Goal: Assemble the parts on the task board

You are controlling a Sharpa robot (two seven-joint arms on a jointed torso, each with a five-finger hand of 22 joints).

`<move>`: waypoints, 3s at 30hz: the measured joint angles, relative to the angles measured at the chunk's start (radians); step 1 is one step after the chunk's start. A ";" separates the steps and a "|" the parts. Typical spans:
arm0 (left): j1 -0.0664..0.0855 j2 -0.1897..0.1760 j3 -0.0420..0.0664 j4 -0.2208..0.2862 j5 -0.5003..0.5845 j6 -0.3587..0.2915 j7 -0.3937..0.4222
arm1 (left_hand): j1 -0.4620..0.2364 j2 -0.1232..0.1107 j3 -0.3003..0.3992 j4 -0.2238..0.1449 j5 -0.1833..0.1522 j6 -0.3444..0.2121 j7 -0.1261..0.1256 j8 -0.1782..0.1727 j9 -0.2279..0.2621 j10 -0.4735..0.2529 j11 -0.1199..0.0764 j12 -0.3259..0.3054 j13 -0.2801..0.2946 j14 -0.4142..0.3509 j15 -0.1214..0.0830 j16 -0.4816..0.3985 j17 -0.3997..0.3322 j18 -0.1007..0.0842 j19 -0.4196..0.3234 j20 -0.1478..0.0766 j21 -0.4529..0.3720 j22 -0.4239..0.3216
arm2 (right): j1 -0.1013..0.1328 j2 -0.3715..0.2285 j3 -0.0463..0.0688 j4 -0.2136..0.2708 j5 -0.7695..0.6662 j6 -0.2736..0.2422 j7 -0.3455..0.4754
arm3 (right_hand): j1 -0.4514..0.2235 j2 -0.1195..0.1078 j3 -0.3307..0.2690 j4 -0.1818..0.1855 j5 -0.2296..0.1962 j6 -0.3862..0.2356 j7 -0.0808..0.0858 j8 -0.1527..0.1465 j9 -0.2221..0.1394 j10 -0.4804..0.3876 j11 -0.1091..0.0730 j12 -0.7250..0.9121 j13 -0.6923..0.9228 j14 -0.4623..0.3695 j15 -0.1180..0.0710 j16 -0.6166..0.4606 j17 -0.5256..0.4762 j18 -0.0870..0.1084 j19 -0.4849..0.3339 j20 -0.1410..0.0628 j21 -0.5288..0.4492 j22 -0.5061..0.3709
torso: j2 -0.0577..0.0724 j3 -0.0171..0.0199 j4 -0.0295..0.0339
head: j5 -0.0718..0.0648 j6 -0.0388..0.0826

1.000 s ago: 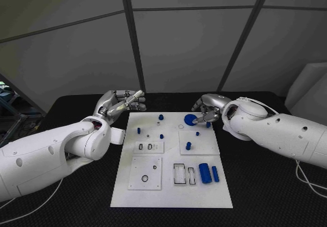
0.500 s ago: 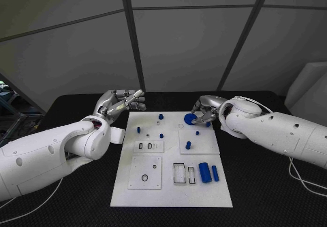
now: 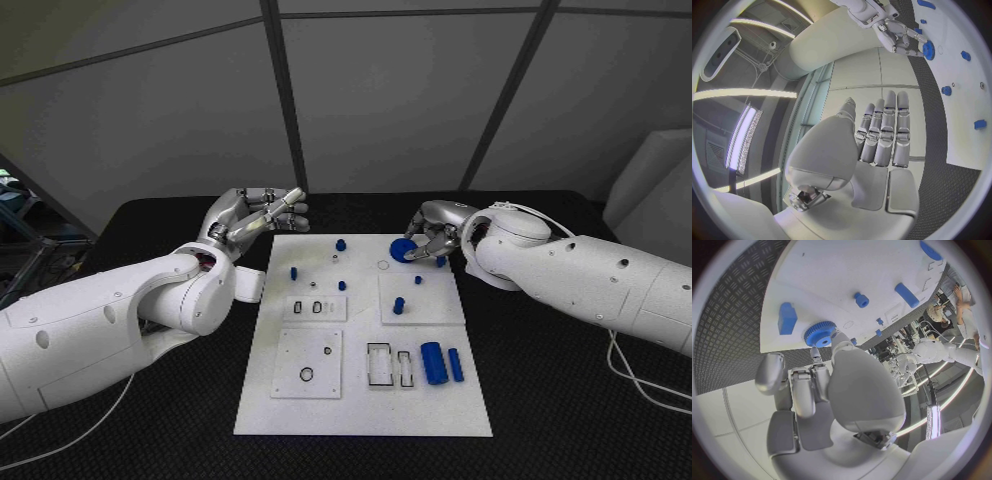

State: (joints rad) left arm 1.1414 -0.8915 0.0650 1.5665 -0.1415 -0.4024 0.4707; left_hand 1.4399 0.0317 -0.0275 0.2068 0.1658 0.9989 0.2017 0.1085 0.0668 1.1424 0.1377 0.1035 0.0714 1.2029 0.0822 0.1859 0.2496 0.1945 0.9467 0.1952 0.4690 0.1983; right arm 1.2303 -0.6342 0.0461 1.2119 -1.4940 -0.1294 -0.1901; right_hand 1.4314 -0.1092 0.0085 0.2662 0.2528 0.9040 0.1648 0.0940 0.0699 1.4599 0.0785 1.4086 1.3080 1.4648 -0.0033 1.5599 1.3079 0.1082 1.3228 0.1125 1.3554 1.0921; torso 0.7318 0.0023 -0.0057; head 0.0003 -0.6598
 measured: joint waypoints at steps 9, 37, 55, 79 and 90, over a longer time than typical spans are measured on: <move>0.000 0.001 0.000 -0.001 0.000 0.002 -0.001 | 0.000 0.000 0.000 0.000 0.000 0.000 0.000 0.000 0.000 0.000 0.000 0.000 0.000 0.000 0.000 0.000 0.000 0.000 0.000 0.000 0.000 0.000 | 0.000 0.016 0.000 -0.016 0.002 0.014 -0.005 | 0.005 0.016 0.005 -0.010 0.005 0.011 -0.002 0.007 0.000 0.000 0.000 0.014 0.000 0.000 0.000 0.003 0.000 0.000 0.003 -0.004 0.004 0.007 | 0.000 0.0000 0.0000 | 0.000 -0.002; 0.000 0.001 0.000 -0.004 0.000 0.012 -0.009 | 0.000 0.000 0.000 0.000 0.000 0.000 0.000 0.000 0.000 0.000 0.000 0.000 0.000 0.000 0.000 0.000 0.001 0.000 0.000 0.000 0.000 0.000 | 0.002 0.030 0.002 -0.009 -0.106 0.001 -0.015 | 0.074 0.081 0.099 -0.125 -0.038 0.093 -0.010 0.034 0.003 0.007 -0.014 0.071 0.000 0.000 0.000 0.007 0.000 -0.016 0.021 -0.014 0.028 0.053 | -0.001 0.0007 0.0005 | 0.001 -0.002; -0.001 0.005 0.000 -0.006 0.000 0.014 -0.013 | 0.000 0.000 0.000 0.000 0.000 0.000 0.000 0.000 0.000 0.000 0.000 0.000 0.000 0.000 0.000 0.000 0.002 0.000 0.000 0.000 0.000 0.000 | -0.002 0.005 0.000 0.158 -0.158 -0.113 -0.005 | 0.062 0.074 0.135 -0.131 0.003 0.095 -0.008 0.028 0.003 0.007 -0.014 0.086 0.000 0.004 -0.004 0.006 0.000 -0.016 0.046 -0.021 0.048 0.101 | -0.001 0.0004 -0.0007 | 0.004 0.003; 0.000 0.009 0.000 -0.007 0.000 0.015 -0.014 | 0.000 0.000 0.000 0.000 0.000 0.000 0.000 0.000 0.000 0.000 0.000 0.000 0.000 0.000 0.000 0.000 0.002 0.000 0.000 0.000 0.000 0.000 | -0.003 0.199 -0.020 0.072 -0.216 -0.157 -0.020 | 0.058 0.070 0.141 -0.130 0.003 0.100 -0.004 0.025 0.003 0.007 -0.014 0.086 0.000 0.004 -0.004 0.006 -0.001 -0.031 0.050 -0.018 0.053 0.104 | 0.001 -0.0006 0.0021 | 0.020 -0.007; 0.000 0.014 0.000 -0.008 0.000 0.015 -0.014 | 0.000 0.000 0.000 0.000 0.000 0.000 0.000 -0.006 0.000 0.000 0.000 -0.004 0.000 0.000 0.000 -0.006 0.003 0.000 0.000 0.000 0.000 0.000 | -0.020 0.248 -0.033 0.007 -0.219 -0.156 -0.013 | 0.056 0.068 0.144 -0.133 0.002 0.103 -0.004 0.025 0.003 0.007 -0.014 0.086 0.000 0.004 -0.004 0.006 -0.001 -0.031 0.050 -0.018 0.053 0.105 | 0.001 0.0009 0.0014 | 0.025 -0.018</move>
State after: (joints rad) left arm 1.1413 -0.8780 0.0651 1.5581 -0.1418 -0.3874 0.4563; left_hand 1.4399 0.0317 -0.0275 0.2068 0.1658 0.9989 0.2017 0.1021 0.0667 1.1422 0.1379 0.0994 0.0712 1.2029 0.0822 0.1802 0.2529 0.1945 0.9467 0.1952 0.4690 0.1983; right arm 1.2100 -0.3867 0.0131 1.2192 -1.7128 -0.2852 -0.2029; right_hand 1.4876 -0.0409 0.1527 0.1333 0.2547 1.0069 0.1604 0.1187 0.0726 1.4666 0.0643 1.4948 1.3076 1.4686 -0.0070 1.5663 1.3073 0.0772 1.3727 0.0947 1.4087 1.1974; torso 0.7324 0.0032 -0.0042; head 0.0250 -0.6781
